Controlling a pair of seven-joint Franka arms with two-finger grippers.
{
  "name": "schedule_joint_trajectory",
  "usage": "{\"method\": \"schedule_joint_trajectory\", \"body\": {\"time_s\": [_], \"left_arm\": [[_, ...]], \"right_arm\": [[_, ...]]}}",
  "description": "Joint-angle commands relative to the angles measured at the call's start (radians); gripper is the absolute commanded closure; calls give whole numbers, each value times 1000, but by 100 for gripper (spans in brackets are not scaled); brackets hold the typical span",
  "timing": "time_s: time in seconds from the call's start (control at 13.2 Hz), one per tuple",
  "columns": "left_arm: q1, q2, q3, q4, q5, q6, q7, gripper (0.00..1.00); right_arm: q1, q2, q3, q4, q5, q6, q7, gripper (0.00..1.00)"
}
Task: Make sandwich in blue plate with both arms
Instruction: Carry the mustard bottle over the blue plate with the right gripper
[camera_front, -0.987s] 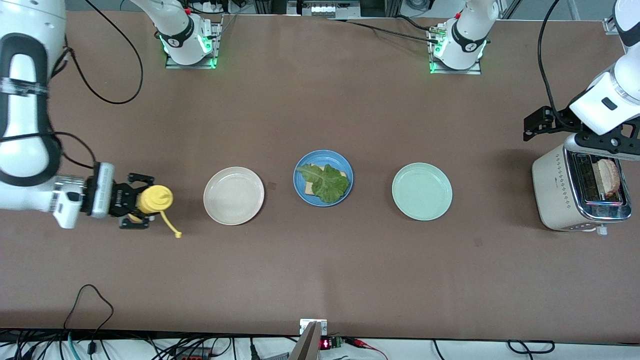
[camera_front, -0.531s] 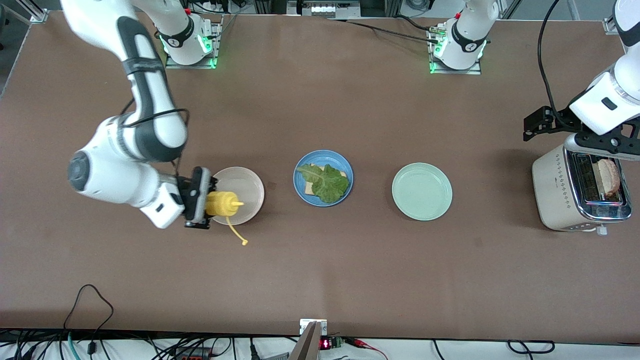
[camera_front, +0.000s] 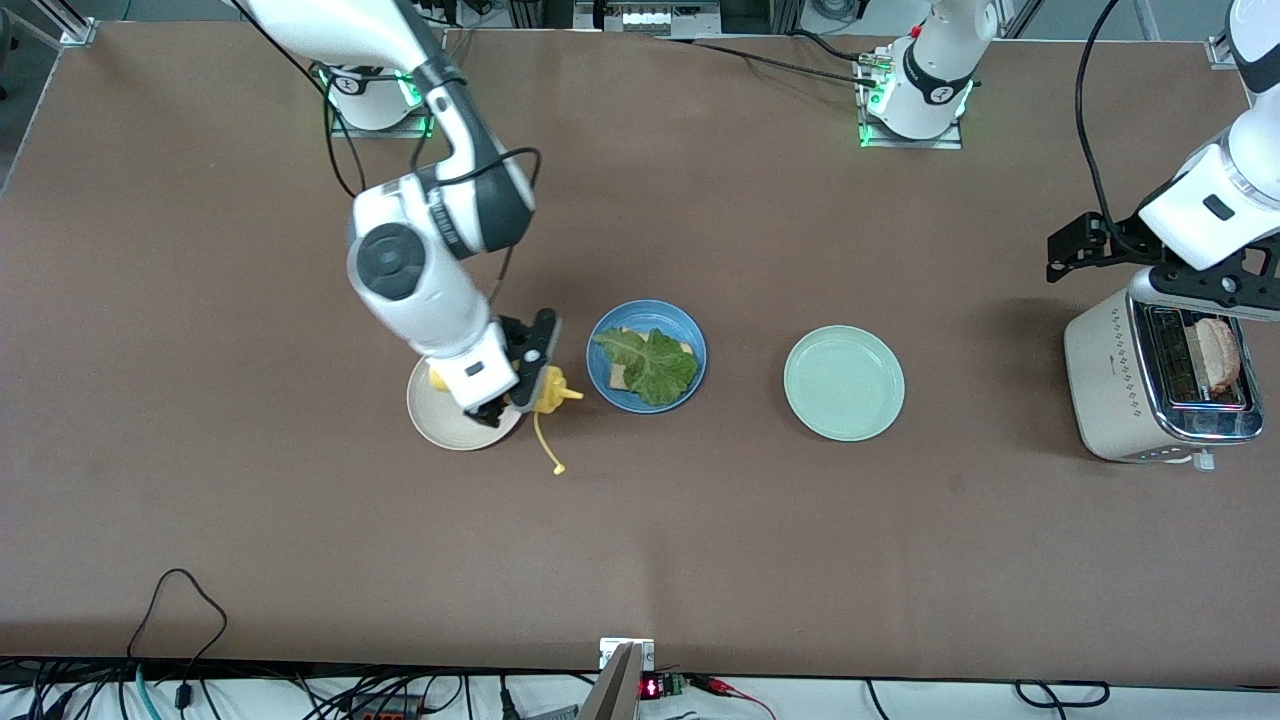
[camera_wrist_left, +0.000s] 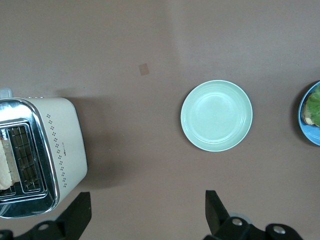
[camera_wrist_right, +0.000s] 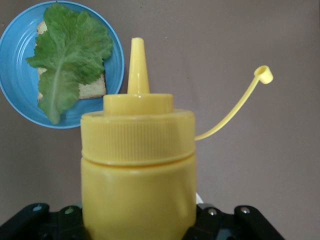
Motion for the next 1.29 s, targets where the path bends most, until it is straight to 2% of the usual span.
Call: {"method": "schedule_joint_trajectory", "body": {"time_s": [0.0,0.23,0.46,0.76,0.99,1.21], "left_arm": [[9,-15,-2,2,-13,-10,12,0],[9,-15,-3,2,-11,-11,-60,0],[9,-15,-3,2,-16,-11,-66,0],[8,-15,-3,2,-11,-11,-62,0],[2,-15,-6,6,-13,-79,-72,0],[5,-7,-2,8,-11,-106,-65,0]], "right_arm": [[32,43,-16,15,-83,11,68,100],[74,86,-15,47,-203,-6,68,100],[100,114,-15,55,-235,-23,68,100],[138,152,-16,118,-247,-70,68,100],[155,190,-15,176,-313,-162,66,100],[174,198,-13,176,-410,-223,60,100]]}}
